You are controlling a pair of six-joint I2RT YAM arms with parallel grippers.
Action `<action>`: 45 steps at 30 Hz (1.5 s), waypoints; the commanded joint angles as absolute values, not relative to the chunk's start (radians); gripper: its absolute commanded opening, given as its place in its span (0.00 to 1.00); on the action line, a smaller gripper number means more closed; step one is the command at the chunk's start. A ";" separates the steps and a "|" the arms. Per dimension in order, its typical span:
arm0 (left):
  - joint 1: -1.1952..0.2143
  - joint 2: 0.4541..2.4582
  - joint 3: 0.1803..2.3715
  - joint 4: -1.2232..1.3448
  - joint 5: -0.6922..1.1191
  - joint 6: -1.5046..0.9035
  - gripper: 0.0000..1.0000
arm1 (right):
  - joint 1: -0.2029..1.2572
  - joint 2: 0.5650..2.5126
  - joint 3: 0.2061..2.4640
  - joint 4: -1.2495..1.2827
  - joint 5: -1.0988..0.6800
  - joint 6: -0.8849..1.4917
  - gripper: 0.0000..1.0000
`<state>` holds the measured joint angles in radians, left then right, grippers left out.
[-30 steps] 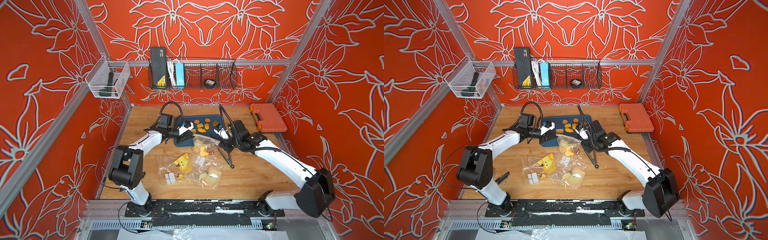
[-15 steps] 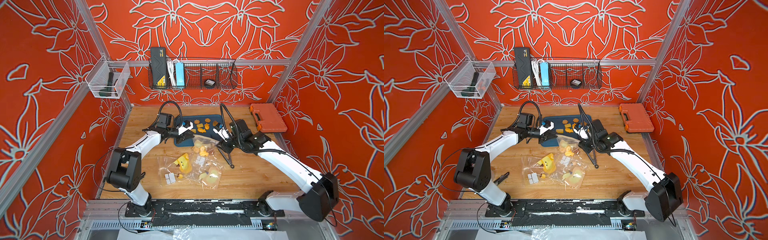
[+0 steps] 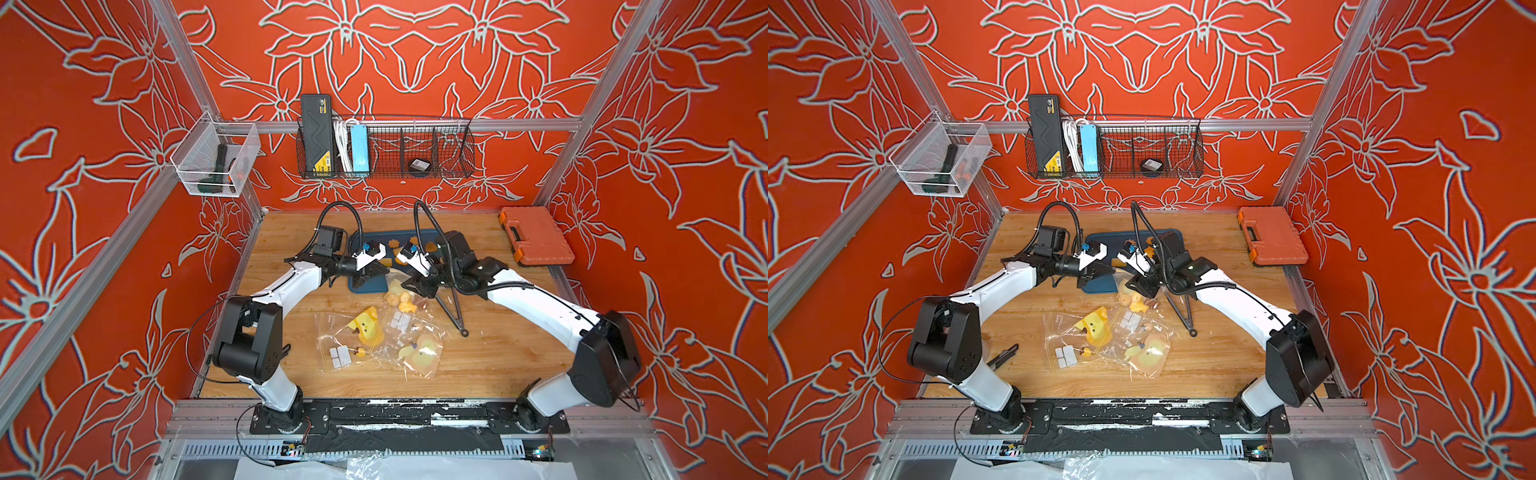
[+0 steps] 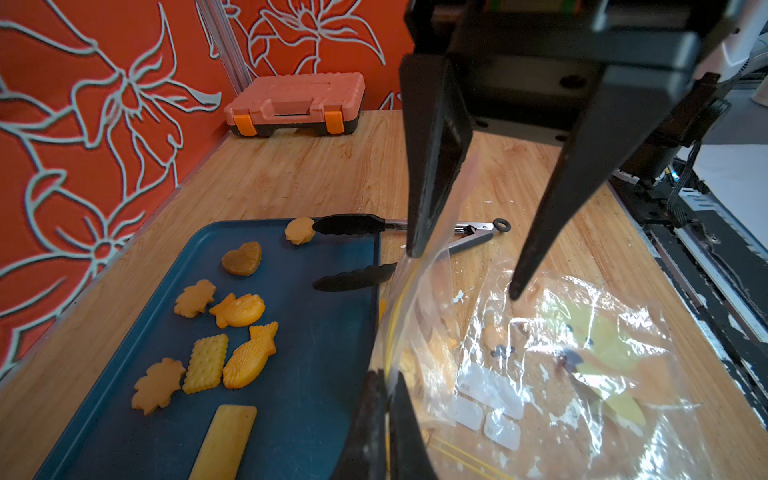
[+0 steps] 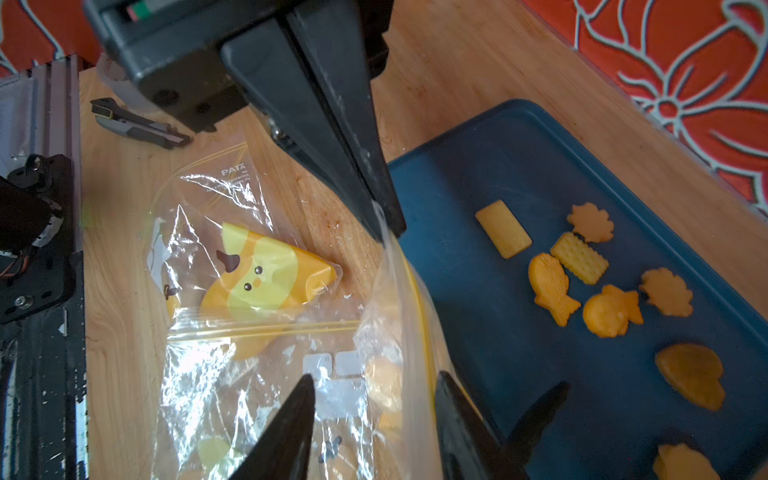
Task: Put the cookies into a resealable bag to prevent moisture
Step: Close the ziploc bag at the center of the board.
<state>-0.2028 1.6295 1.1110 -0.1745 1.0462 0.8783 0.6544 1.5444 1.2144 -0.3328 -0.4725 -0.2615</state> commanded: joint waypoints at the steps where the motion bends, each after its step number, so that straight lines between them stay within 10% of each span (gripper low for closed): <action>1: -0.195 1.606 1.138 -0.189 1.087 0.902 0.00 | 0.657 1.592 1.272 -0.252 -0.529 -0.324 0.47; 9: -0.187 1.616 1.143 -0.192 1.101 0.901 0.00 | 0.658 1.669 1.306 -0.202 -0.503 -0.327 0.42; 14: -0.184 1.617 1.144 -0.192 1.105 0.899 0.00 | 0.658 1.691 1.322 -0.209 -0.493 -0.318 0.00; 18: -0.184 1.620 1.146 -0.187 1.112 0.891 0.00 | 0.657 1.688 1.321 -0.207 -0.504 -0.314 0.00; 21: -0.184 1.623 1.142 -0.170 1.114 0.878 0.33 | 0.657 1.686 1.319 -0.202 -0.515 -0.308 0.00; 24: -0.184 1.627 1.136 -0.162 1.112 0.870 0.39 | 0.657 1.684 1.314 -0.196 -0.512 -0.302 0.00; 38: -0.209 1.664 1.138 -0.117 1.109 0.837 0.24 | 0.657 1.681 1.312 -0.194 -0.545 -0.287 0.00; 41: -0.215 1.673 1.143 -0.121 1.110 0.841 0.03 | 0.657 1.681 1.313 -0.196 -0.555 -0.284 0.00; 45: -0.218 1.666 1.141 -0.113 1.081 0.830 0.00 | 0.655 1.681 1.304 -0.206 -0.536 -0.281 0.00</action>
